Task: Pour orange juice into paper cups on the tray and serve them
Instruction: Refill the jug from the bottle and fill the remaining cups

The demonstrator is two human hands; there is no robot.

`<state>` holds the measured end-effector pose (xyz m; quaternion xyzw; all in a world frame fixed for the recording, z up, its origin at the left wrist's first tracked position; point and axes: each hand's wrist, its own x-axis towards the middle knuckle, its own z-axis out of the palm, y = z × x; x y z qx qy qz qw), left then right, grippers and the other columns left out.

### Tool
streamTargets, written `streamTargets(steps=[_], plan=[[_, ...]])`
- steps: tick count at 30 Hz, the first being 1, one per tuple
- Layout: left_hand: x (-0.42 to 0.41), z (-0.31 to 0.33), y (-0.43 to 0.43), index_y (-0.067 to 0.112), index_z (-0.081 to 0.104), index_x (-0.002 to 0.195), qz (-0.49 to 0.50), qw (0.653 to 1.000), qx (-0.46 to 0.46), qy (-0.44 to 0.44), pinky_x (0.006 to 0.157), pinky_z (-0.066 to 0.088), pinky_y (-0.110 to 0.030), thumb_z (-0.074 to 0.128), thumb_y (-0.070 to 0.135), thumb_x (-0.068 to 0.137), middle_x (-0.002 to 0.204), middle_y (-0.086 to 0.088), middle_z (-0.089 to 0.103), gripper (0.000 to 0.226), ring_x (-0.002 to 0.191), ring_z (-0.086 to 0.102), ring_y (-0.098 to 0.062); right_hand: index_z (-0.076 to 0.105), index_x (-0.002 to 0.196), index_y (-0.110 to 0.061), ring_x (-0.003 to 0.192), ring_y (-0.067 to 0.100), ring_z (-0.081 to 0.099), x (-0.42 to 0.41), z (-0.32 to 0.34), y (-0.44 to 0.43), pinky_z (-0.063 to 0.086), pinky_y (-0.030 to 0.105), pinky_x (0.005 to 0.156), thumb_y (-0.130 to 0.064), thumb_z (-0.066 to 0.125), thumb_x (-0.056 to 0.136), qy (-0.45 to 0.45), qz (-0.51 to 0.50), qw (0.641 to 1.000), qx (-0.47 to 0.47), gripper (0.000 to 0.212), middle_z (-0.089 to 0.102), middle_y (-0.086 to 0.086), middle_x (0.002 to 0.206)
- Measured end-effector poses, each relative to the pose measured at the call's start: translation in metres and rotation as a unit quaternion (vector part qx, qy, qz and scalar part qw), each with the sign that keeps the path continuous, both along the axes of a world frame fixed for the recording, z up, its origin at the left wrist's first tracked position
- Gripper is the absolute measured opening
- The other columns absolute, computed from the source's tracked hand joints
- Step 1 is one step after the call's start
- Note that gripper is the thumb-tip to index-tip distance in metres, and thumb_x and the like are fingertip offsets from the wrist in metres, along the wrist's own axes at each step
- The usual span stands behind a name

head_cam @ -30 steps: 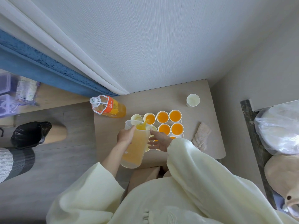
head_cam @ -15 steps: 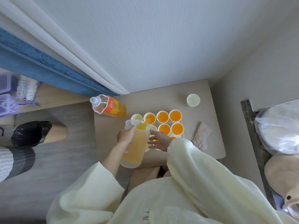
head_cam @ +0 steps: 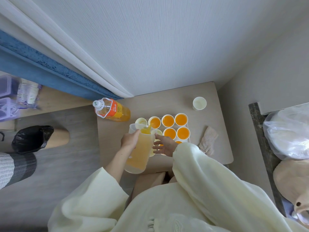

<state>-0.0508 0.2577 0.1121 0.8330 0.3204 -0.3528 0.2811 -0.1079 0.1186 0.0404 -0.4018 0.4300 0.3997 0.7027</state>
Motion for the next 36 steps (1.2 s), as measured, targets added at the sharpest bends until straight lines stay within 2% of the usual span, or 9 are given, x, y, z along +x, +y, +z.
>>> streamTargets(steps=[8,17,25,29,36], plan=[[-0.0001,-0.0002,-0.0013,0.007,0.056,0.085,0.0,1.0,0.0,-0.005,0.056,0.038,-0.029,0.053,0.05,0.083,0.065,-0.006,0.05,0.043,0.06,0.048,-0.02,0.048,0.132,-0.013,0.112,0.033,0.06,-0.0003,0.0003,-0.0013,0.054,0.046,0.092,-0.041,0.056,0.095,-0.004,0.001,1.0,0.004,0.046,0.059,0.014,0.126],[-0.0012,-0.0026,-0.0003,0.006,0.059,0.102,0.0,1.0,-0.002,-0.021,0.066,0.043,-0.03,0.054,0.049,0.085,0.077,-0.003,0.053,0.046,0.07,0.052,-0.02,0.048,0.134,-0.014,0.111,0.033,0.061,0.0,0.0008,-0.0009,0.055,0.045,0.088,-0.042,0.058,0.093,-0.002,0.0,1.0,0.006,0.05,0.058,0.013,0.126],[-0.0004,-0.0011,-0.0001,0.006,0.059,0.103,-0.002,1.0,0.0,-0.024,0.064,0.042,-0.028,0.054,0.049,0.086,0.076,-0.003,0.053,0.046,0.066,0.05,-0.018,0.047,0.135,-0.014,0.111,0.033,0.061,0.0004,0.0009,-0.0015,0.054,0.047,0.09,-0.043,0.058,0.093,-0.006,0.001,1.0,0.009,0.052,0.058,0.014,0.127],[-0.0002,-0.002,0.0001,0.007,0.059,0.102,-0.003,1.0,0.001,-0.027,0.069,0.045,-0.03,0.054,0.049,0.086,0.076,-0.003,0.053,0.045,0.066,0.051,-0.017,0.046,0.135,-0.015,0.114,0.033,0.06,0.0005,0.0022,-0.0031,0.053,0.047,0.093,-0.043,0.057,0.094,-0.009,0.007,1.0,0.011,0.051,0.058,0.014,0.129],[-0.0011,0.0004,0.0002,0.005,0.059,0.097,0.0,1.0,0.001,-0.03,0.066,0.043,-0.028,0.055,0.047,0.085,0.073,-0.004,0.053,0.044,0.061,0.05,-0.018,0.048,0.134,-0.014,0.108,0.032,0.062,-0.0007,0.0034,-0.0029,0.057,0.043,0.087,-0.043,0.058,0.093,-0.008,0.006,1.0,0.005,0.051,0.06,0.013,0.125]])
